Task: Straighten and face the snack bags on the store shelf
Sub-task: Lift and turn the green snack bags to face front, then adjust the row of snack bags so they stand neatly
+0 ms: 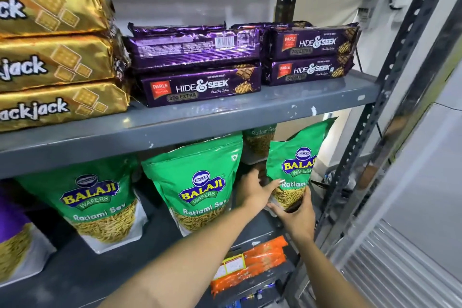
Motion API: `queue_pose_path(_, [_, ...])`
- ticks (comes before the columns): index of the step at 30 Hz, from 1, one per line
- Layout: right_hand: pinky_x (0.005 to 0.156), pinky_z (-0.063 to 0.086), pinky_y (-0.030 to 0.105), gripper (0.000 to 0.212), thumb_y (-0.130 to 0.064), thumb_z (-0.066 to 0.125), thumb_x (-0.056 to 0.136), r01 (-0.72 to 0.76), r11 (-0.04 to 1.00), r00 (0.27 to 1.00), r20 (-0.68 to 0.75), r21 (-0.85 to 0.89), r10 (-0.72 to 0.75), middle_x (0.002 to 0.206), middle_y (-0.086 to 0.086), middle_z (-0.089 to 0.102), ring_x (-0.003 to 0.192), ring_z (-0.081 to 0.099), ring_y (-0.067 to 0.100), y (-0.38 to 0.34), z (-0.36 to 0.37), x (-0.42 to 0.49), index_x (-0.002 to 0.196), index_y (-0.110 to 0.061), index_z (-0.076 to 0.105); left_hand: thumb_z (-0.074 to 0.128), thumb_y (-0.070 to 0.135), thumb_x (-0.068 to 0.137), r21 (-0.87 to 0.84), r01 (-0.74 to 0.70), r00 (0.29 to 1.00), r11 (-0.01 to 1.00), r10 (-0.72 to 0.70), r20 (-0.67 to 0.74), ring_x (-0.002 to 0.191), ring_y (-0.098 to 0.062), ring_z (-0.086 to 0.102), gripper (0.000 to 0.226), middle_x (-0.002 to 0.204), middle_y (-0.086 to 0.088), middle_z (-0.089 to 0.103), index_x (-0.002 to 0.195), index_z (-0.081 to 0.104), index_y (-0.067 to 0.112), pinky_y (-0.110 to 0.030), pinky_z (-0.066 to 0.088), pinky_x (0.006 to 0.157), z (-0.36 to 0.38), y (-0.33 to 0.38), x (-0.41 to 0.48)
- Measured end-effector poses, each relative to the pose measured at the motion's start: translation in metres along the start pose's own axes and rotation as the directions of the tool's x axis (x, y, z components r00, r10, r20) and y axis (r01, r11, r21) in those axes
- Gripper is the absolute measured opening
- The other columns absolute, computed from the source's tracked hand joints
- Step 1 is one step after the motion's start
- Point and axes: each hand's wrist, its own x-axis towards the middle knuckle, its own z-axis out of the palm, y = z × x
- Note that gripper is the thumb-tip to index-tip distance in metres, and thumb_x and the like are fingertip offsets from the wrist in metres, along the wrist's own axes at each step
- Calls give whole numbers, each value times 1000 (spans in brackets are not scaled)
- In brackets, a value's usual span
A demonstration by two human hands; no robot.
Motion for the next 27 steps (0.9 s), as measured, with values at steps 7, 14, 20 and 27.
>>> queue_pose_path(7, [108, 42, 42, 115, -34, 89, 59, 0, 996, 999, 44, 92, -4, 146, 2, 47, 131, 48, 18, 1, 2, -6, 148, -26, 17, 83, 40, 69, -147, -35, 996, 988, 47, 76, 125, -18, 56, 75, 137, 0, 59, 133, 51, 19, -30, 50, 99, -16, 3, -30])
queue_pose_path(14, [93, 36, 13, 44, -49, 49, 89, 121, 991, 990, -81, 58, -116, 113, 0, 63, 111, 60, 27, -9, 19, -73, 123, -22, 55, 67, 58, 72, 163, -247, 828, 955, 295, -477, 99, -11, 56, 36, 102, 8, 51, 88, 56, 28, -14, 37, 92, -82, -108, -168])
queue_pose_path(20, [103, 39, 17, 87, -42, 79, 71, 45, 979, 836, 530, 197, -145, 135, -14, 52, 125, 48, -2, -52, 66, -87, 144, -28, 34, 95, 36, 47, -93, 64, 932, 994, -93, -351, 139, -19, 32, 124, 148, 3, 27, 146, 22, 23, -39, 32, 115, -127, -144, -139])
queue_pose_path(27, [86, 47, 6, 73, -52, 81, 63, 58, 976, 836, 523, 212, -164, 120, -31, 61, 113, 58, -9, -66, 79, -82, 123, -56, 39, 89, 18, 55, -328, 91, 988, 940, -127, -89, 126, -17, 54, 85, 131, 1, 54, 120, 42, 49, -40, 47, 107, -121, -155, -95])
